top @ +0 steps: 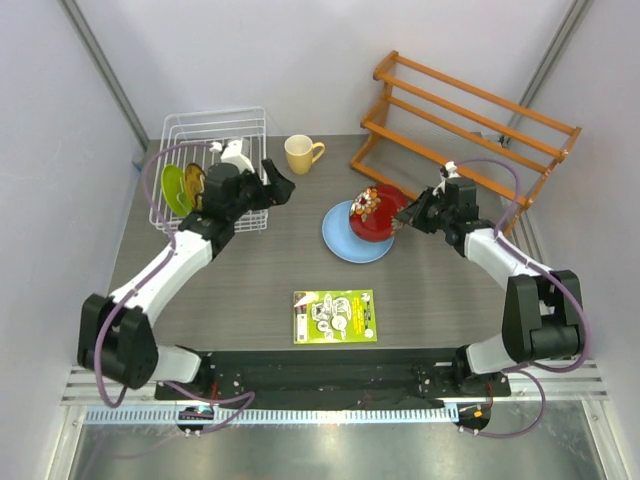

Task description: Unload the plates from the dish rack

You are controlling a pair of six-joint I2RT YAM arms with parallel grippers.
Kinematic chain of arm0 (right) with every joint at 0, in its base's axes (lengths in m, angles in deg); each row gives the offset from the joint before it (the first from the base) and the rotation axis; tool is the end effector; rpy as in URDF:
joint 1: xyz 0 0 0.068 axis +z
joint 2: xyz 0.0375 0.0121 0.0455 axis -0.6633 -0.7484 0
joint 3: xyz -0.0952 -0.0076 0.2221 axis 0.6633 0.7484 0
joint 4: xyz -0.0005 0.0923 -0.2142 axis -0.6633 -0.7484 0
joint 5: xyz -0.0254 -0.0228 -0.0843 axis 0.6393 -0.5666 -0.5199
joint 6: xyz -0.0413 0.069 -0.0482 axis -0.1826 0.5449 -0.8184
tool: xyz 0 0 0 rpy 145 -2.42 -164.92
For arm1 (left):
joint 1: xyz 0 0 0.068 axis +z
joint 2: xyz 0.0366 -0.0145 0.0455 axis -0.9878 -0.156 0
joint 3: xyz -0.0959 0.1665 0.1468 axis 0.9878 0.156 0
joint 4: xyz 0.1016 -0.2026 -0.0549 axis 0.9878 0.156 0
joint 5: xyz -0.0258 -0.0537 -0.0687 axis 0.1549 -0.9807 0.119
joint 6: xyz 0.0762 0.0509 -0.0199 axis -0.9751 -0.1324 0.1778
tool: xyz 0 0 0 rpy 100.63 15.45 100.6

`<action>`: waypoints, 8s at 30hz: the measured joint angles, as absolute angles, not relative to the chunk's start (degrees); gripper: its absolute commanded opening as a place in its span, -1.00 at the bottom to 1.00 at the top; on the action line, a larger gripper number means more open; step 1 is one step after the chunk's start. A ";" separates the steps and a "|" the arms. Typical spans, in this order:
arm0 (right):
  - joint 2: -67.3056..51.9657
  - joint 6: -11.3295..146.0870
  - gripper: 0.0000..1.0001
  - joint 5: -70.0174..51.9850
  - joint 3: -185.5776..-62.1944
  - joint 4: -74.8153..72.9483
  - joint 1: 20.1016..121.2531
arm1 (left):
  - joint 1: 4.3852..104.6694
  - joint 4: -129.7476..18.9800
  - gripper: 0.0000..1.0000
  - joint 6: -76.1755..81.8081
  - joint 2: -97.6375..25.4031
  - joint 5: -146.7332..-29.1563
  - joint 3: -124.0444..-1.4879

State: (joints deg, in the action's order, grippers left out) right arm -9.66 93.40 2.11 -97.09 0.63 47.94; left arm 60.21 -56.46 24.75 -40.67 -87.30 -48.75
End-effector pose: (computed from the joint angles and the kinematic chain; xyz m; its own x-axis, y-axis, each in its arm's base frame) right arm 0.3271 0.0639 0.1879 -0.6601 0.4426 -0.6069 -0.0176 0.7986 0.6016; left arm 0.3239 -0.1351 0.2674 -0.5082 -0.3922 -0.7667 0.2267 0.7979 -0.5585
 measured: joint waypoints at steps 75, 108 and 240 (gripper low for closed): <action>-13.13 77.78 0.62 -16.58 -106.29 -19.71 53.98 | 79.62 -49.97 0.90 9.85 -57.11 -56.48 -60.70; -13.13 77.38 0.34 -16.62 -104.48 -19.74 53.98 | 83.86 -50.67 -1.00 4.34 -58.31 -59.50 -62.50; -11.36 80.18 0.32 -13.32 -105.81 -16.76 51.13 | 81.67 -47.46 0.99 10.11 -47.60 -50.52 -53.91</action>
State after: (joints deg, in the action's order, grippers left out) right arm -11.36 80.18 -13.32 -105.81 -16.76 51.13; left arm 81.67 -47.46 10.11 -47.60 -50.52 -53.91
